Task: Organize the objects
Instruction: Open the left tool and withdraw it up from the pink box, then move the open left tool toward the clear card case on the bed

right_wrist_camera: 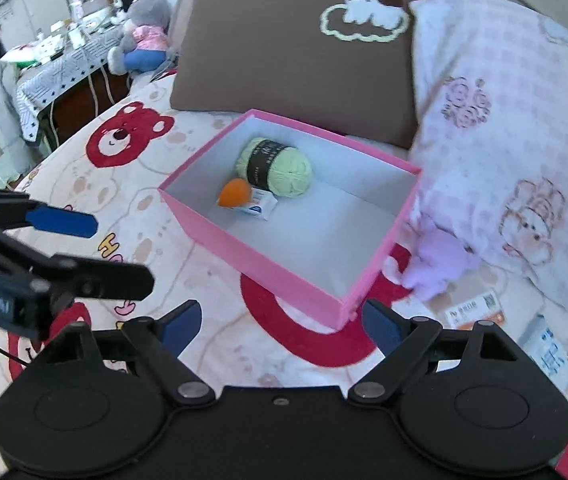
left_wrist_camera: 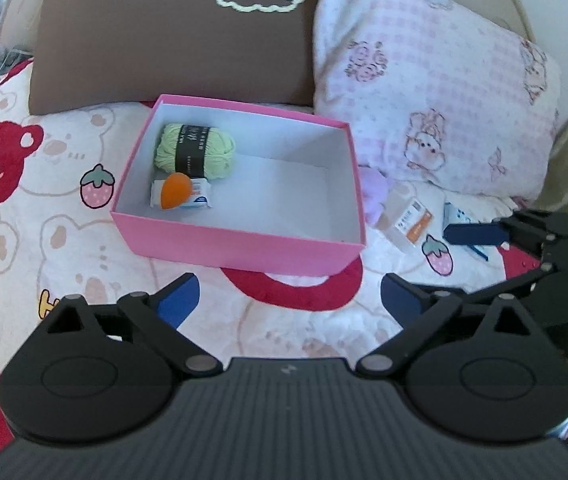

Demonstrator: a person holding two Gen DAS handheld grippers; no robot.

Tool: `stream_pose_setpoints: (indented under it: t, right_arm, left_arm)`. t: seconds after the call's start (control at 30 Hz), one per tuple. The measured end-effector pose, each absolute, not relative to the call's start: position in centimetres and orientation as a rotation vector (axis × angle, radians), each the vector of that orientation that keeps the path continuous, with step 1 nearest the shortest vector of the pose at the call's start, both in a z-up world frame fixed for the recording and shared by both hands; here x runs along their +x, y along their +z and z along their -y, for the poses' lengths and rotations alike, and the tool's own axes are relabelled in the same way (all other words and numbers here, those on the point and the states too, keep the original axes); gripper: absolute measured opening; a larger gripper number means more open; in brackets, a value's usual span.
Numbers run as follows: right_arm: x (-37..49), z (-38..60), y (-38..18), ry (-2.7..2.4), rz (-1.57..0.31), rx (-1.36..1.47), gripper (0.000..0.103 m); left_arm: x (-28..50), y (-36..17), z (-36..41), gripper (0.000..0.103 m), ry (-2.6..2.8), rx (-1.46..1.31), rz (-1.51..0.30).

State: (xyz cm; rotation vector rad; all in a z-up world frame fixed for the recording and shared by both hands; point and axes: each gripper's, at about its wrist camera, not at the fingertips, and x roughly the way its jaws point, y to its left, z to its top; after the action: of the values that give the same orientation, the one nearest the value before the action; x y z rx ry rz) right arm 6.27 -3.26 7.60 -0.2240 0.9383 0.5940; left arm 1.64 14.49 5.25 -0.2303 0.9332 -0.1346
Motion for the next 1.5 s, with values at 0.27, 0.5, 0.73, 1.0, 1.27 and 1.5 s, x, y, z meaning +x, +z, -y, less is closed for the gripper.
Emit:
stream_pose_setpoints:
  t: [0.27,0.5,0.73,1.0,1.27,1.5]
  right_arm:
    - [4.5,6.2,8.6,0.531,-0.947,-0.199,0.09]
    - [2.9,8.8,9.0,0.486,-0.951,-0.19,0.09]
    - [1.6,11.1,9.2,0.441,-0.954,-0.184,0.09]
    - [0.8,12.7,8.8,0.369,-0.929,-0.248,0.09]
    - [0.6,15.0,8.4,0.351,-0.921,-0.261,0.09]
    - [0.5,18.3,8.3,0.448,-0.764,-0.258,0.09]
  left_arm:
    - [0.1,5.4,-11.9,0.099,-0.193,-0.169,-0.952]
    - [-0.9,5.6,-9.8,0.099,-0.234,-0.146,-0.967]
    - [-1.5,5.6,-8.1,0.102,-0.272,-0.144,-0.989]
    - [-1.5,5.6,-6.2,0.103,-0.318,-0.132,-1.003]
    - [-1.0,4.9,-3.6,0.103,-0.351,-0.102,-1.015]
    - [0.9,4.1,-1.1,0.103,-0.314,-0.068,-0.983]
